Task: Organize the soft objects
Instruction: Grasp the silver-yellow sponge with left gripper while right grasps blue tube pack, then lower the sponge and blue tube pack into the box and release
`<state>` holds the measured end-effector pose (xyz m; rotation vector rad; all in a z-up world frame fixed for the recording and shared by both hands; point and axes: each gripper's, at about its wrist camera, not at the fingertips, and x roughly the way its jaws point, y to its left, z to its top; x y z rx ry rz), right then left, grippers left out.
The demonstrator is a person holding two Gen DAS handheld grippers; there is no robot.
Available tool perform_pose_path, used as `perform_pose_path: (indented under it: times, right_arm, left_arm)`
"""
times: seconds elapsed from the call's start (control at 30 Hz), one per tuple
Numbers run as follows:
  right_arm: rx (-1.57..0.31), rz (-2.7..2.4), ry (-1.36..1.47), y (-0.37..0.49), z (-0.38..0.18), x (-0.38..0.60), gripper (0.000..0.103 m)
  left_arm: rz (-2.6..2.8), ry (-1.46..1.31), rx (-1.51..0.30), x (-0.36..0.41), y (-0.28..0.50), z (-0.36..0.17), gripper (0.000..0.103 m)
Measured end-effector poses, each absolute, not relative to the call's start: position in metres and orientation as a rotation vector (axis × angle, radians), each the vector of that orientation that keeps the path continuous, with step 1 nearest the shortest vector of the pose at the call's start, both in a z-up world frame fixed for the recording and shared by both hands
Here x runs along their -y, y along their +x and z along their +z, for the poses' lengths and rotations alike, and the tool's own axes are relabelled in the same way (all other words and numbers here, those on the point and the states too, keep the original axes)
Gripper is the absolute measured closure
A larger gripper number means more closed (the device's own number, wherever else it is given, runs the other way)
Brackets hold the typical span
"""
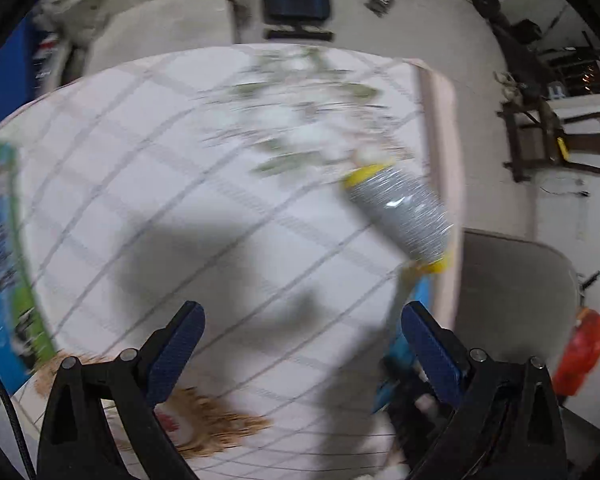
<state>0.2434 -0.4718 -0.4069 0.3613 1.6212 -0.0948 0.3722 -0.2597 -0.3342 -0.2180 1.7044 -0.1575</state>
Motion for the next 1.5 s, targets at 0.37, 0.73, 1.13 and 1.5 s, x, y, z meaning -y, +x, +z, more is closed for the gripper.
perform_pose_path:
  times: [0.37,0.73,1.13,1.5]
  right_arm:
    - [-1.567,-0.224,0.542,0.225,-0.391,0.55,0.084]
    - [-1.536,-0.254,0.521,0.244,-0.381,0.545,0.084]
    - [-1.488,-0.12,0.403,0.252,-0.332,0.468,0.084]
    - [-1.405,0.203,0.354,0.235,-0.234,0.3,0.085]
  left_arm:
    - [-0.129,-0.277,-1.918,0.345,0.43,-0.411,0.002]
    - [-0.103,0.096,-1.784,0.369,0.428,-0.4,0.046]
    - [-0.189,0.107,-1.507,0.283,0.346,-0.288,0.049]
    - [-0.101,-0.029,-1.366,0.082,0.267,-0.195,0.049]
